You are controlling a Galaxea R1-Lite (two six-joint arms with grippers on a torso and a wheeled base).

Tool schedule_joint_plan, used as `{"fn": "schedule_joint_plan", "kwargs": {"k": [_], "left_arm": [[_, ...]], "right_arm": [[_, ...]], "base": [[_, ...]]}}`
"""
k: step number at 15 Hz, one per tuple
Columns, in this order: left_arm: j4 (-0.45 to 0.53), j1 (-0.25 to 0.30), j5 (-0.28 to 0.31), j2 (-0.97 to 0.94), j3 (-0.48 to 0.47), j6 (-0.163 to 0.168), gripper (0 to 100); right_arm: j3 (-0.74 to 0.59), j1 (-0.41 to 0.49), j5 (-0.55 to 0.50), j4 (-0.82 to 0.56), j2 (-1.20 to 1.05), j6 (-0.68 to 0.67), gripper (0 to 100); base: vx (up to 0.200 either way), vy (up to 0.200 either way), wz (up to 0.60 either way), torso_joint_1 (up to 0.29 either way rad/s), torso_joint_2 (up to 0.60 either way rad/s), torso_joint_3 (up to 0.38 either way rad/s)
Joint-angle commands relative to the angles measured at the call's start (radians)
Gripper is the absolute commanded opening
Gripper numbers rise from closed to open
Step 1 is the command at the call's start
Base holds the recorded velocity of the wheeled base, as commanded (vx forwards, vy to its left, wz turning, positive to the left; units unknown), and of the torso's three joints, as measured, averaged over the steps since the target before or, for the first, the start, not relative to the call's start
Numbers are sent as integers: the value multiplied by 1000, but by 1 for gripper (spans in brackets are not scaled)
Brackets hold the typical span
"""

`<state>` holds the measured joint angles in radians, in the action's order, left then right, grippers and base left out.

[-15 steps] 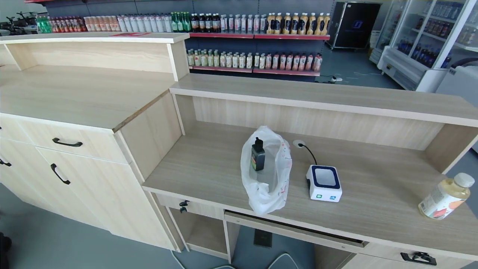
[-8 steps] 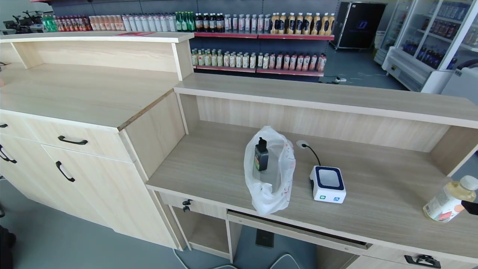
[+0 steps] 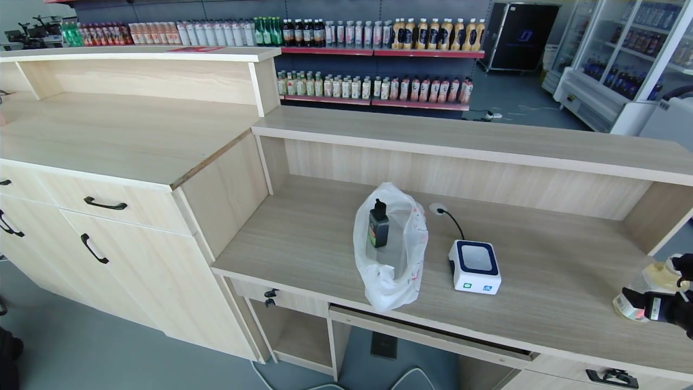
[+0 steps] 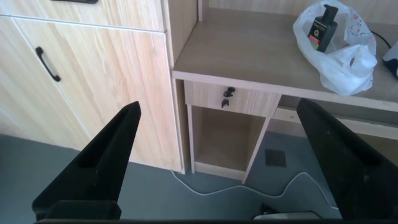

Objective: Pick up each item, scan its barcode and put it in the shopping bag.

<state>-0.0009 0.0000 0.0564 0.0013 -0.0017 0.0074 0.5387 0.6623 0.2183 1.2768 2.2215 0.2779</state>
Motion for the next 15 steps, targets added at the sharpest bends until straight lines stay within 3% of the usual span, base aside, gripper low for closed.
{"fn": "schedule_joint_plan", "kwargs": {"k": [1,6,15], "left_arm": [[-1,0,0,0,0,0,100],[-1,0,0,0,0,-1,100],[1,0,0,0,0,0,100]], "right_arm": [[6,-29,1,13,66,-17,100],[30,-81,-11,87,130,-48,100],[84,-86,-77,145,135,-45,100]], "base": [[0,0,0,0,0,0],[0,0,0,0,0,0],[0,0,0,0,0,0]]}}
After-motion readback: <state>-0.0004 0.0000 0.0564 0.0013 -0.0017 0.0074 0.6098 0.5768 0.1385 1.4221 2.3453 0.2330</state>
